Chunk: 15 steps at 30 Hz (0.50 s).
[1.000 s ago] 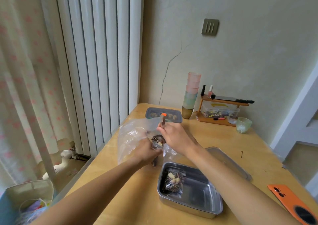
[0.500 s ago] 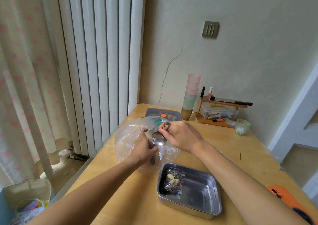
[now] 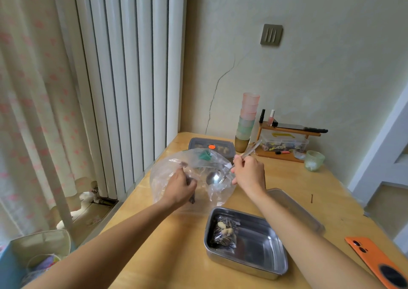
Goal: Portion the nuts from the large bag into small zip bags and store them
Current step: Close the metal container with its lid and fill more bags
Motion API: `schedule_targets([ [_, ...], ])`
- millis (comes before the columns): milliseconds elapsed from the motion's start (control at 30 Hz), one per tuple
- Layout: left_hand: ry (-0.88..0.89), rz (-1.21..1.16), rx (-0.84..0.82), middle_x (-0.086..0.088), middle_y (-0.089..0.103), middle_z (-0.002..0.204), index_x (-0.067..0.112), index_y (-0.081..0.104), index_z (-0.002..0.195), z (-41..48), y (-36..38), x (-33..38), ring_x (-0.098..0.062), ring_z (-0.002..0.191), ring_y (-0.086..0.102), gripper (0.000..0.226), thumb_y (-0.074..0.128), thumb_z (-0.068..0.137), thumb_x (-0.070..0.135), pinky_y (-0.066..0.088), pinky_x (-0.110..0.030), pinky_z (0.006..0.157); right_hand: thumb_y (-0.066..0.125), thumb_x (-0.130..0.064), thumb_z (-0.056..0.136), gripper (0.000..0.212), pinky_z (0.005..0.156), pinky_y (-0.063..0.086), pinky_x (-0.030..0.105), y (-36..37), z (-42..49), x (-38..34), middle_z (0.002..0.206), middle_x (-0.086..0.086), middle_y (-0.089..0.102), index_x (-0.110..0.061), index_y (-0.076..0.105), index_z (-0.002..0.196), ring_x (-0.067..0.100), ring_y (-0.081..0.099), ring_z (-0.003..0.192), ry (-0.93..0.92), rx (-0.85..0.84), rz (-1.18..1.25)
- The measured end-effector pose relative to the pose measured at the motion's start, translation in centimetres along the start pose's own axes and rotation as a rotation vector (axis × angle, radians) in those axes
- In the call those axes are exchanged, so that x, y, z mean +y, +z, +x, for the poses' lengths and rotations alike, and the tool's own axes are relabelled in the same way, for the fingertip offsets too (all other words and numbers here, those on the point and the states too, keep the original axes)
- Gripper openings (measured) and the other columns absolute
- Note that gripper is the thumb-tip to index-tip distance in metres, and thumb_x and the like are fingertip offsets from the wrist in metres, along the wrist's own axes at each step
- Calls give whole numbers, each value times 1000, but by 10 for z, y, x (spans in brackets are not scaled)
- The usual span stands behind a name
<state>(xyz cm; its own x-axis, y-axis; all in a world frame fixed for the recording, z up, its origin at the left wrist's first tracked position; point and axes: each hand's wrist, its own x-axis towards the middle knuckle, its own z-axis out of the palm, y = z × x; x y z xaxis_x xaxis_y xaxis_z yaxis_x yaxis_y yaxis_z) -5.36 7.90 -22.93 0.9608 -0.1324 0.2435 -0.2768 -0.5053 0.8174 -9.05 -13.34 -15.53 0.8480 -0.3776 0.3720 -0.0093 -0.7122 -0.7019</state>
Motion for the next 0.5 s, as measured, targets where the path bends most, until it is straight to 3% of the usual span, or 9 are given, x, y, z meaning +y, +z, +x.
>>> schedule_targets([
  [67,-15,-8,-9,-26,67,115,22,54,90,3,-8,3,-27,76,68,11,46,85,29,60,-48,81,43,-34,109,41,54,52,21,3,-3,5,71,0,73,-10,69,90,8,67,47,39,-13,-6],
  [100,-24,13,-19,-27,66,115,22,54,85,4,-11,6,-28,77,66,12,44,86,29,58,-44,81,42,-34,110,41,51,49,18,5,-5,7,72,0,73,-10,68,90,7,67,46,46,-13,-8],
  [200,-53,145,-40,-9,65,94,16,59,95,6,-19,9,-23,82,59,38,37,86,45,54,-41,82,41,-33,110,45,42,41,10,11,-9,7,68,1,71,-8,69,85,4,65,45,43,-12,-10],
  [267,-42,324,-95,-5,62,91,15,56,94,7,-25,9,-25,86,58,39,41,86,50,51,-41,78,40,-33,109,48,50,53,20,15,-12,5,64,2,70,-8,69,81,9,66,49,-9,-13,-15],
  [333,-80,544,-202,-5,62,101,14,55,108,7,-30,6,-24,94,58,43,59,87,51,50,-38,78,41,-34,108,47,59,60,38,20,-15,2,68,4,70,-8,69,80,17,69,54,-85,-30,-1],
  [400,-126,736,-309,-2,60,103,14,54,115,5,-30,2,-24,95,58,50,68,82,49,53,-36,81,41,-33,108,47,60,61,42,23,-19,-4,68,5,70,-8,69,80,19,69,56,-146,-64,-2],
  [500,-96,878,-340,-3,61,101,19,54,104,1,-26,-2,-24,91,61,35,63,82,44,51,-35,79,43,-33,108,50,58,57,43,27,-24,-9,64,7,67,-7,67,74,24,66,57,-243,-47,-93],
])
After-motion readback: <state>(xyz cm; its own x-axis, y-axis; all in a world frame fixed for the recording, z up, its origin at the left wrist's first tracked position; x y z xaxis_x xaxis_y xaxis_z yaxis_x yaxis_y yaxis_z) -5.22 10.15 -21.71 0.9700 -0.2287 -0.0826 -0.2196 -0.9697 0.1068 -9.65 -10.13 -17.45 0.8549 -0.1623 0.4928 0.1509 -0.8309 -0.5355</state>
